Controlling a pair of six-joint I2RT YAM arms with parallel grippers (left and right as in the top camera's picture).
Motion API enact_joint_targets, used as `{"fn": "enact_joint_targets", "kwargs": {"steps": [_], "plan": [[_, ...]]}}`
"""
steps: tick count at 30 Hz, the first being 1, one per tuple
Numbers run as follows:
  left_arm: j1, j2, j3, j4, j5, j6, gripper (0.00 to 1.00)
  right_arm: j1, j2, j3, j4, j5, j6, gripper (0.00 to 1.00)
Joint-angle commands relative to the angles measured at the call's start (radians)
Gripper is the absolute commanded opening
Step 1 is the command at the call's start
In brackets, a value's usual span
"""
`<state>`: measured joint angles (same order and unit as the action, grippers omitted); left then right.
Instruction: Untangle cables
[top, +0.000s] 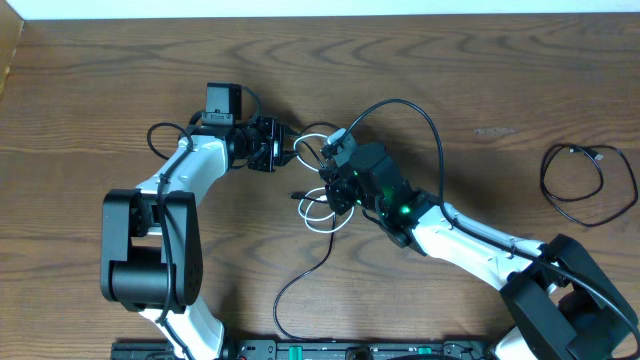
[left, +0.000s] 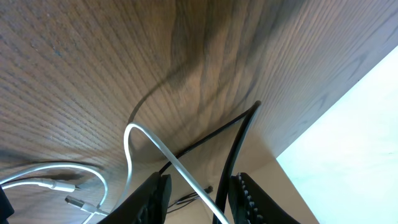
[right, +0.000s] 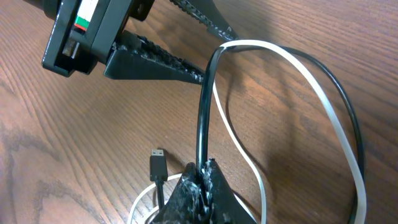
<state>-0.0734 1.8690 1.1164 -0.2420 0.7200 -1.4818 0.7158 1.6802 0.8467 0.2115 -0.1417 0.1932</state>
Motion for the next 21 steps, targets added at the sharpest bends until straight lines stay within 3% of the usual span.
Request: {"fn": "enact_joint_targets", "kwargs": {"steps": [1, 4, 10, 12, 21], "plan": [[0.003, 0.005, -0.008, -0.002, -0.002, 0.002, 0.36, 0.006, 0.009, -0.006, 0.01, 0.001, -0.014, 0.01], [0.003, 0.005, -0.008, -0.002, -0.002, 0.002, 0.26, 0.006, 0.009, -0.006, 0.01, 0.0, -0.014, 0.01], [0.003, 0.005, -0.008, -0.002, -0.002, -0.003, 0.19, 0.006, 0.009, -0.006, 0.022, -0.005, 0.023, 0.01], [0.003, 0.005, -0.008, -0.002, -0.003, -0.003, 0.08, 0.006, 0.009, -0.006, 0.026, -0.007, 0.023, 0.01], [0.003, 0.005, -0.008, -0.012, -0.109, 0.003, 0.07, 0.004, 0.009, -0.006, 0.01, -0.002, 0.022, 0.01]]}}
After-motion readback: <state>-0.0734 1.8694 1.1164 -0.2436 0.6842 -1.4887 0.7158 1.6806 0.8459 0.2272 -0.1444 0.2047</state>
